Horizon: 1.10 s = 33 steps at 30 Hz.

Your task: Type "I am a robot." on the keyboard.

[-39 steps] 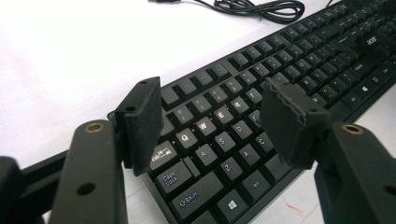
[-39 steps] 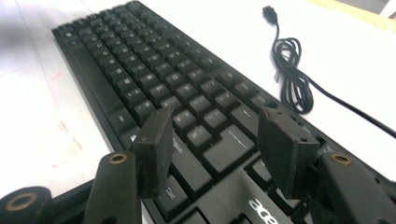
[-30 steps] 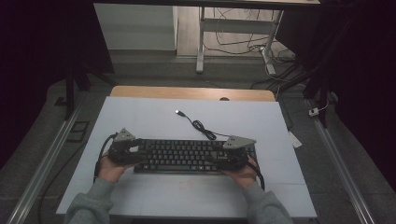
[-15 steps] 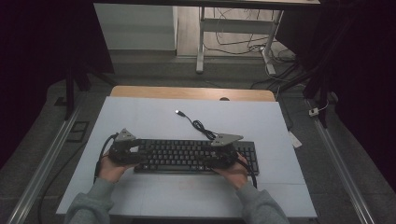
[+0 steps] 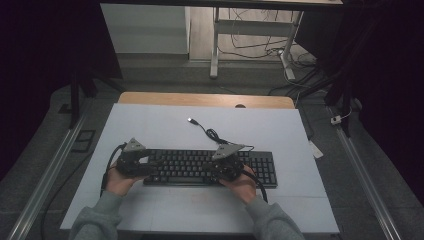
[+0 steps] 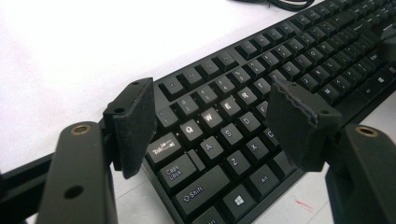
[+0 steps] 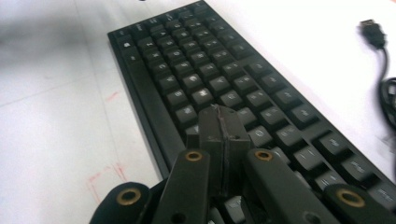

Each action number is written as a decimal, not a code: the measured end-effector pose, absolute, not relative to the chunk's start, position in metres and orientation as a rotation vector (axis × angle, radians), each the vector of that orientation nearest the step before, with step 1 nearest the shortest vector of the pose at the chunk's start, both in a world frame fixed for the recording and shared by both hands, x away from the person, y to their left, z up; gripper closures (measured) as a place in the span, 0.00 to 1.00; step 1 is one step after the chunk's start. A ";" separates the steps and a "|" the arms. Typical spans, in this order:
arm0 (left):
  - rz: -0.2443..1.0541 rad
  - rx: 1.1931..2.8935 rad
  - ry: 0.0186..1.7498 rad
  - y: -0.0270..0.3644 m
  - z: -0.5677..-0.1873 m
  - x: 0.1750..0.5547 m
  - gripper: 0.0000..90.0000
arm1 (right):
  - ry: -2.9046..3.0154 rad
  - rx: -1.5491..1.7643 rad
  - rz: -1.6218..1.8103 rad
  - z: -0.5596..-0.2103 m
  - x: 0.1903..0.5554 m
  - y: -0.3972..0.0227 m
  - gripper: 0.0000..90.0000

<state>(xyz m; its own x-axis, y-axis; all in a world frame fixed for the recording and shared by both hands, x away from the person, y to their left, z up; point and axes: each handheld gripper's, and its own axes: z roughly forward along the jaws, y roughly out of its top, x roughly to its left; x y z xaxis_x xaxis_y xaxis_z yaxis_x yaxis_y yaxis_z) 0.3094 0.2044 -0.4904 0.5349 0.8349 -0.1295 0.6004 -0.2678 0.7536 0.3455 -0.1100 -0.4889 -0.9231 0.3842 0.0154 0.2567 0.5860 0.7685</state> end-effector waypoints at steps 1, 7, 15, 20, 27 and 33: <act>0.378 1.981 1.162 0.205 -0.490 0.309 0.36 | 2.669 0.540 1.246 -0.489 0.345 -0.107 1.00; 0.381 1.989 1.160 0.203 -0.491 0.309 0.35 | 2.697 0.530 1.210 -0.499 0.349 -0.091 1.00; 0.382 1.997 1.165 0.203 -0.493 0.310 0.35 | 2.704 0.537 1.199 -0.508 0.354 -0.086 1.00; 0.383 2.004 1.159 0.203 -0.493 0.309 0.35 | 2.716 0.531 1.182 -0.513 0.354 -0.082 1.00; 0.383 2.011 1.157 0.203 -0.494 0.310 0.34 | 2.723 0.516 1.171 -0.515 0.354 -0.080 1.00; 0.382 2.020 1.153 0.202 -0.495 0.310 0.34 | 2.721 0.516 1.164 -0.516 0.354 -0.080 1.00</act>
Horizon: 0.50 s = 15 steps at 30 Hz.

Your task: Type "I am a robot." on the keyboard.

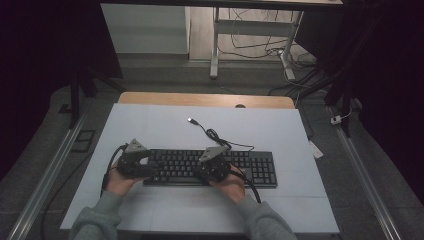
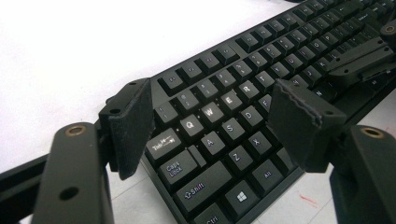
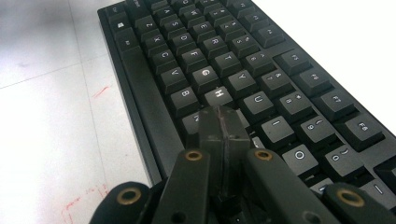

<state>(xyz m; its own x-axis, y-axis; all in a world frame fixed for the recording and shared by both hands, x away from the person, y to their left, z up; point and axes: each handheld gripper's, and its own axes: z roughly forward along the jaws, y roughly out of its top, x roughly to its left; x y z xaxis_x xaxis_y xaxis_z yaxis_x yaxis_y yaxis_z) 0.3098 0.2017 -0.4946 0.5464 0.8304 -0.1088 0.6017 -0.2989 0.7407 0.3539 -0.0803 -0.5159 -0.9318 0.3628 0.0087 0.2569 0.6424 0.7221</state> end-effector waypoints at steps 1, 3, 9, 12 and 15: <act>0.381 2.020 1.153 0.202 -0.495 0.310 0.34 | 2.724 0.522 1.164 -0.516 0.354 -0.080 1.00; 0.381 2.021 1.152 0.202 -0.495 0.310 0.34 | 2.725 0.511 1.146 -0.518 0.353 -0.079 1.00; 0.387 2.015 1.153 0.203 -0.494 0.309 0.34 | 2.701 0.498 1.168 -0.515 0.351 -0.080 1.00; 0.389 2.011 1.152 0.203 -0.494 0.309 0.34 | 2.678 0.508 1.197 -0.509 0.350 -0.083 1.00; 0.389 2.011 1.154 0.204 -0.494 0.309 0.34 | 2.658 0.525 1.217 -0.505 0.350 -0.090 1.00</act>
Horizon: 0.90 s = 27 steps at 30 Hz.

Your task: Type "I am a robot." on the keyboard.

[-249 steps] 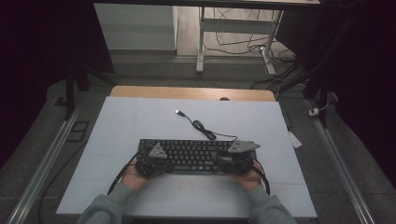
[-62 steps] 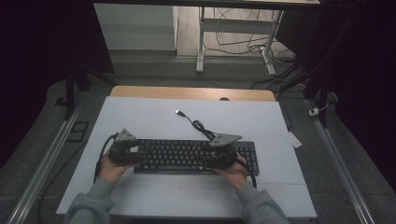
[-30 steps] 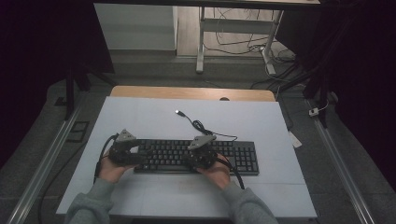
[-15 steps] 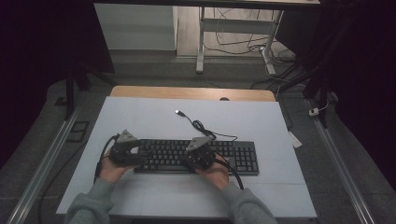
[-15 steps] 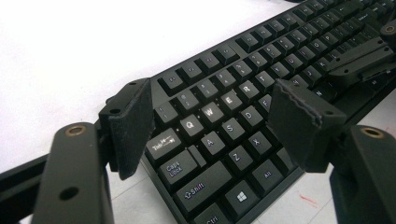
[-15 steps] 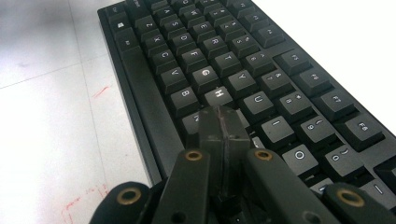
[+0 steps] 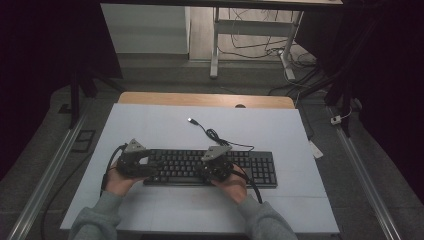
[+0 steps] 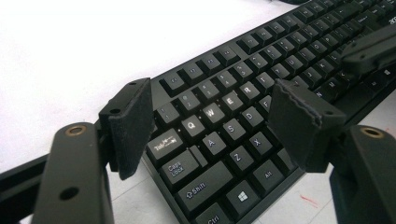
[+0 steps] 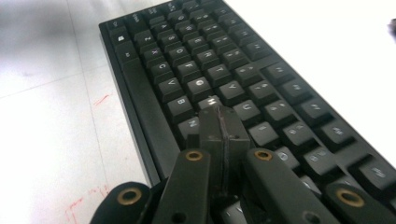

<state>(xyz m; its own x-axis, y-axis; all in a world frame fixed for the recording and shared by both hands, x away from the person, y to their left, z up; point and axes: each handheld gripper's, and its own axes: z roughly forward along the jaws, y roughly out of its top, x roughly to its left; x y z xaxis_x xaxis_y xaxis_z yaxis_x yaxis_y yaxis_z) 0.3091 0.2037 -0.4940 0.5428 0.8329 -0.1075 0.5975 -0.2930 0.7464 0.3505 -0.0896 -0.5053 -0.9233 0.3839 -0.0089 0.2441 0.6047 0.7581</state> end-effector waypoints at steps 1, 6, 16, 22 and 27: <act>0.389 2.011 1.155 0.204 -0.494 0.309 0.34 | 2.651 0.533 1.216 -0.504 0.351 -0.093 1.00; 0.392 2.012 1.154 0.203 -0.494 0.308 0.34 | 2.616 0.572 1.232 -0.501 0.353 -0.109 1.00; 0.392 2.018 1.153 0.203 -0.495 0.308 0.34 | 2.562 0.629 1.240 -0.498 0.353 -0.133 0.78; 0.389 2.020 1.153 0.202 -0.496 0.308 0.34 | 2.526 0.668 1.242 -0.498 0.352 -0.149 0.68; 0.387 2.022 1.155 0.203 -0.496 0.308 0.34 | 2.496 0.698 1.248 -0.496 0.351 -0.165 0.63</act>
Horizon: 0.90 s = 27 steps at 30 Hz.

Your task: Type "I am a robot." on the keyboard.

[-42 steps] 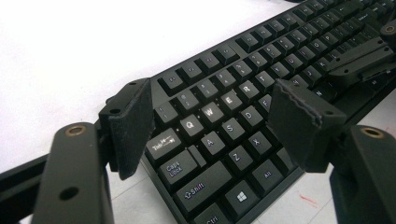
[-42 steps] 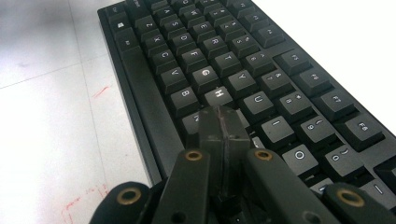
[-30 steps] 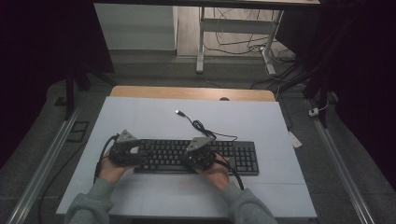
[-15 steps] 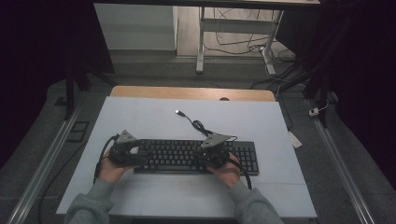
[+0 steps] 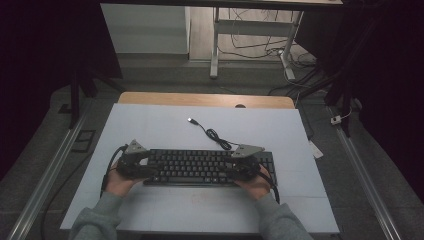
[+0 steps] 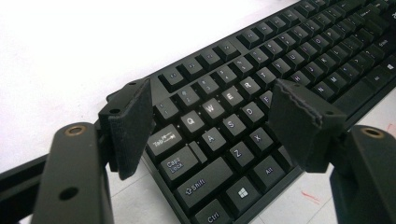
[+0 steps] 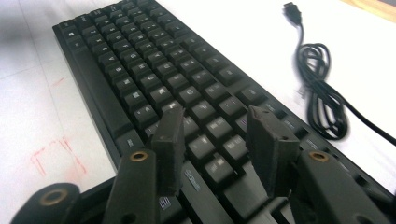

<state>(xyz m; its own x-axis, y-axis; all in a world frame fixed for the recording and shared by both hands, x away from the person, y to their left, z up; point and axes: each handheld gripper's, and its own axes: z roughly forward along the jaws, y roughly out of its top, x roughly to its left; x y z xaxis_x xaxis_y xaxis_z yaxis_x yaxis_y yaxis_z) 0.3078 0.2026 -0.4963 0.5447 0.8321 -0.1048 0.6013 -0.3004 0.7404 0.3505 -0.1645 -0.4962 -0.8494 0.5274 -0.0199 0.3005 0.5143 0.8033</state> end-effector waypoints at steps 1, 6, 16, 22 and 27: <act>0.386 2.021 1.155 0.203 -0.496 0.308 0.34 | 2.491 0.703 1.249 -0.496 0.350 -0.168 0.62; 0.386 2.022 1.154 0.203 -0.497 0.308 0.34 | 2.468 0.730 1.245 -0.497 0.348 -0.182 0.60; 0.390 2.023 1.153 0.202 -0.496 0.308 0.34 | 2.449 0.743 1.242 -0.497 0.344 -0.196 0.60; 0.394 2.023 1.149 0.202 -0.496 0.307 0.34 | 2.459 0.724 1.227 -0.498 0.344 -0.193 0.60; 0.392 2.021 1.143 0.201 -0.495 0.306 0.36 | 2.463 0.719 1.229 -0.499 0.344 -0.191 0.60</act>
<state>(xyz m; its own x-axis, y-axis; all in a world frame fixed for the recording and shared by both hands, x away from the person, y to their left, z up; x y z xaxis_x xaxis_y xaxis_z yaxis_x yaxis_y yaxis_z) 0.3064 0.2013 -0.4950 0.5508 0.8286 -0.1002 0.5927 -0.3038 0.7459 0.3445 -0.1914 -0.4988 -0.8314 0.5543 -0.0398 0.3015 0.5101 0.8055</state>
